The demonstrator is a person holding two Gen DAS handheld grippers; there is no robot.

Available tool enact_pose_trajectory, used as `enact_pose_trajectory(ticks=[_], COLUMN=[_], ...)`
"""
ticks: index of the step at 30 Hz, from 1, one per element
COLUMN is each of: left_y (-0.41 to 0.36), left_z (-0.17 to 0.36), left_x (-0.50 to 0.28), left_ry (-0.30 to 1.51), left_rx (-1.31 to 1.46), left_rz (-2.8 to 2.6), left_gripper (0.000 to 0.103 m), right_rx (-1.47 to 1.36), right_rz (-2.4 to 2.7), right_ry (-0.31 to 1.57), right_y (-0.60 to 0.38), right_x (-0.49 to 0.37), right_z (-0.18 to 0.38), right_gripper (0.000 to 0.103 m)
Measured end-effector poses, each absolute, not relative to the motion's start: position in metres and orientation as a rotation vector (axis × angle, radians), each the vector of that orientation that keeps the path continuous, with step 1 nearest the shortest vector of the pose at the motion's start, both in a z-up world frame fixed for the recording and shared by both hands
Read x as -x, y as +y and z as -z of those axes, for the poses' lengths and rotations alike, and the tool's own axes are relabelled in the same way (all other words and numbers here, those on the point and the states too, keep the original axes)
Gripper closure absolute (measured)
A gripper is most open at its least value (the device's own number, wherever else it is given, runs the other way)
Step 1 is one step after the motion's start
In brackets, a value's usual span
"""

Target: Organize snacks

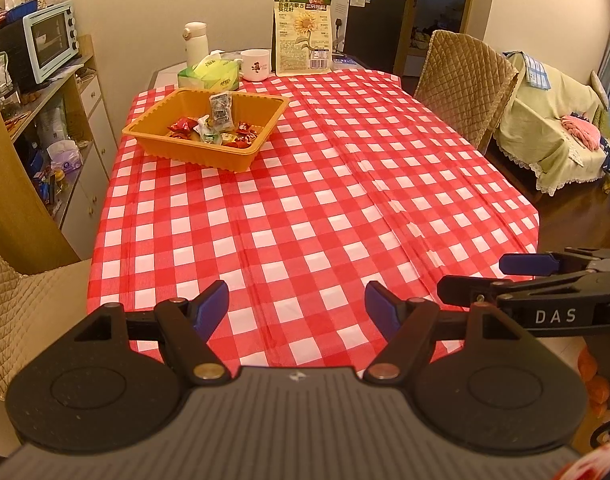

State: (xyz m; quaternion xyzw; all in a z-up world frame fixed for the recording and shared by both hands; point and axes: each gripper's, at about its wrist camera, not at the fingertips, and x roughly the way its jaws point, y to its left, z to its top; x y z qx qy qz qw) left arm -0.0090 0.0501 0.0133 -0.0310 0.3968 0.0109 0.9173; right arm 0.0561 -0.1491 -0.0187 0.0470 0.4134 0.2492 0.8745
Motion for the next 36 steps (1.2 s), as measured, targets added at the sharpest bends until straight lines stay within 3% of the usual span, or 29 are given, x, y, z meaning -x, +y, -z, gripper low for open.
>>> enact_pose_trajectory(ticks=[36], left_y=[0.0559], left_z=[-0.0126], left_x=[0.0026], left_ry=[0.816], left_rx=[0.063], left_rz=[-0.024], left_gripper=[0.03], right_rx=[-0.093], right_rz=[-0.524], right_ry=[0.865], right_y=[-0.1422], right_x=[-0.0639], right_z=[0.0175], right_gripper=[0.013])
